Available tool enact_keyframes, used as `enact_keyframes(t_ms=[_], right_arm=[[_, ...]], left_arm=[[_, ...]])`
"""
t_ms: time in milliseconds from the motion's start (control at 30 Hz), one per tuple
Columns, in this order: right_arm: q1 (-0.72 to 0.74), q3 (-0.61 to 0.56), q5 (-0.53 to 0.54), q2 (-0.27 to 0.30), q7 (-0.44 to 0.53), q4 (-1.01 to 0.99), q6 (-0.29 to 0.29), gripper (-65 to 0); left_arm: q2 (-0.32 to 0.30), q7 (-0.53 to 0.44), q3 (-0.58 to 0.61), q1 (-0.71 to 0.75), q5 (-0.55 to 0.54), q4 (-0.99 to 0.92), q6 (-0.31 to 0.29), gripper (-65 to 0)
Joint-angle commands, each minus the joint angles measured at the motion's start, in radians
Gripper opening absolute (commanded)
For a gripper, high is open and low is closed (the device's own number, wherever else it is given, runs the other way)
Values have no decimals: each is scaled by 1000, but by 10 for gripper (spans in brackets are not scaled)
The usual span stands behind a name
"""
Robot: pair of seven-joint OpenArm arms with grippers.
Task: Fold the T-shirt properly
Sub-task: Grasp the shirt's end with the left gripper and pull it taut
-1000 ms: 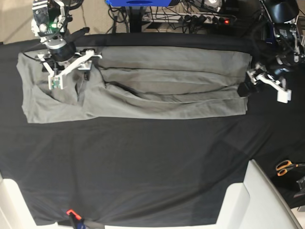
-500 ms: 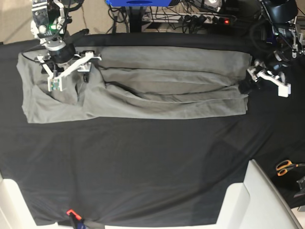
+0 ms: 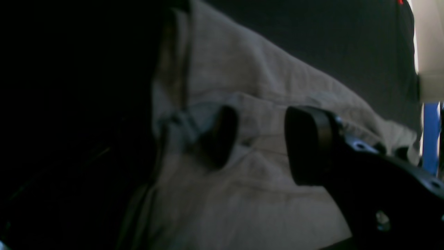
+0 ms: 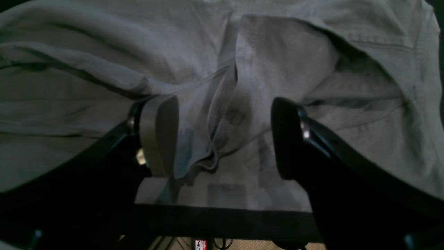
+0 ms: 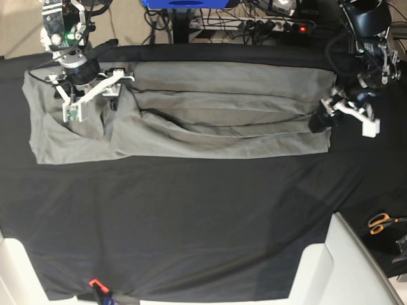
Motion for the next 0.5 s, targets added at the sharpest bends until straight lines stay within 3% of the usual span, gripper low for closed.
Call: enact_keyframes(t_ms=[0, 133, 300, 367, 467], right_arm=[[0, 5, -1, 2, 24, 22, 2, -258], [0, 5, -1, 2, 24, 22, 2, -258], [0, 5, -1, 2, 24, 22, 2, -258], [0, 6, -1, 2, 24, 22, 2, -258], [0, 6, -1, 2, 24, 22, 2, -258]], left_arm=[[-1, 10, 8, -7, 28, 9, -5, -100], [34, 10, 11, -18, 61, 5, -5, -100], [34, 10, 10, -18, 61, 0, -5, -123], [30, 10, 8, -18, 63, 0, -5, -235], [30, 8, 7, -18, 63, 0, -5, -530]])
